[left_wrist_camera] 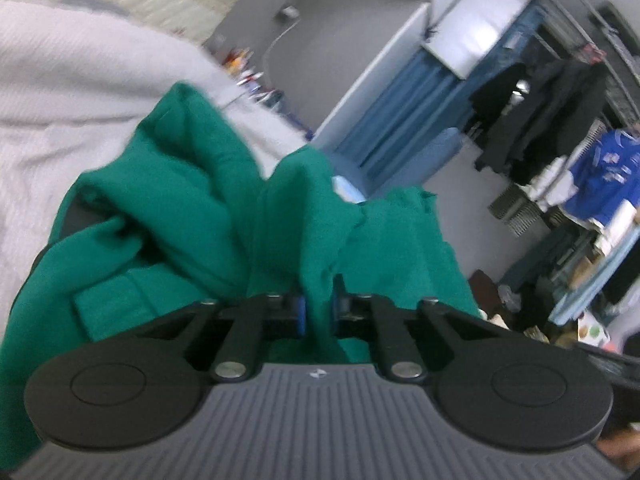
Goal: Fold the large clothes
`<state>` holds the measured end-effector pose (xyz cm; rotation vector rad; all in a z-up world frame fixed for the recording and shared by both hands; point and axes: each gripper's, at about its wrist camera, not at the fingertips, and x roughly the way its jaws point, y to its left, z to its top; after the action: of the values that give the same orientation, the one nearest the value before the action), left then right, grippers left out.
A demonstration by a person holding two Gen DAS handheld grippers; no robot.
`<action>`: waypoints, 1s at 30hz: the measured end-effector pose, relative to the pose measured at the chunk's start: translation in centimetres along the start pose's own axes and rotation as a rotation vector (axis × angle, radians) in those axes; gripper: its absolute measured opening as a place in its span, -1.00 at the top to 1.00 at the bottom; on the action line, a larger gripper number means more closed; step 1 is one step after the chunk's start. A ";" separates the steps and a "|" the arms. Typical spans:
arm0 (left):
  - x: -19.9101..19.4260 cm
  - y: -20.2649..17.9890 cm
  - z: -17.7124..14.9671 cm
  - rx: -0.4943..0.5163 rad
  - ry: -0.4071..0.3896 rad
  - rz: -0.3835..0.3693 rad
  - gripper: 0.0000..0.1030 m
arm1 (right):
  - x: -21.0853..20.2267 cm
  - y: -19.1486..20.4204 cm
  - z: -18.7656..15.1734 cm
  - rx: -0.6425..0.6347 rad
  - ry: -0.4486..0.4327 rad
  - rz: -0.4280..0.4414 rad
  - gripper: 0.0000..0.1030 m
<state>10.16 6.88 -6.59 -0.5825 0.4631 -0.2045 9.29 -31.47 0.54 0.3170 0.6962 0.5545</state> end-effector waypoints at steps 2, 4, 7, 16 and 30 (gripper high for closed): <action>-0.5 -0.7 0.1 0.018 -0.017 -0.054 0.81 | 1.1 0.1 -0.2 -0.033 0.006 -0.049 -0.11; -1.4 -1.5 0.2 0.031 -0.031 -0.126 0.82 | 1.7 -0.2 -0.6 -0.039 0.027 -0.064 -0.10; -2.7 -2.9 -0.1 0.060 -0.034 -0.219 0.83 | 2.1 -0.6 -1.0 0.004 0.068 -0.039 0.26; -3.0 -5.1 -2.0 0.088 0.091 -0.367 0.85 | -2.8 0.1 0.3 -0.025 -0.041 -0.049 0.91; 1.3 -6.0 -5.3 0.162 0.281 -0.249 0.84 | -1.6 -2.6 -1.0 -0.052 0.083 -0.327 0.91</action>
<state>8.48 -0.95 -7.53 -0.4522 0.6393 -0.5621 8.53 -34.40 -0.53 0.1278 0.7941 0.2744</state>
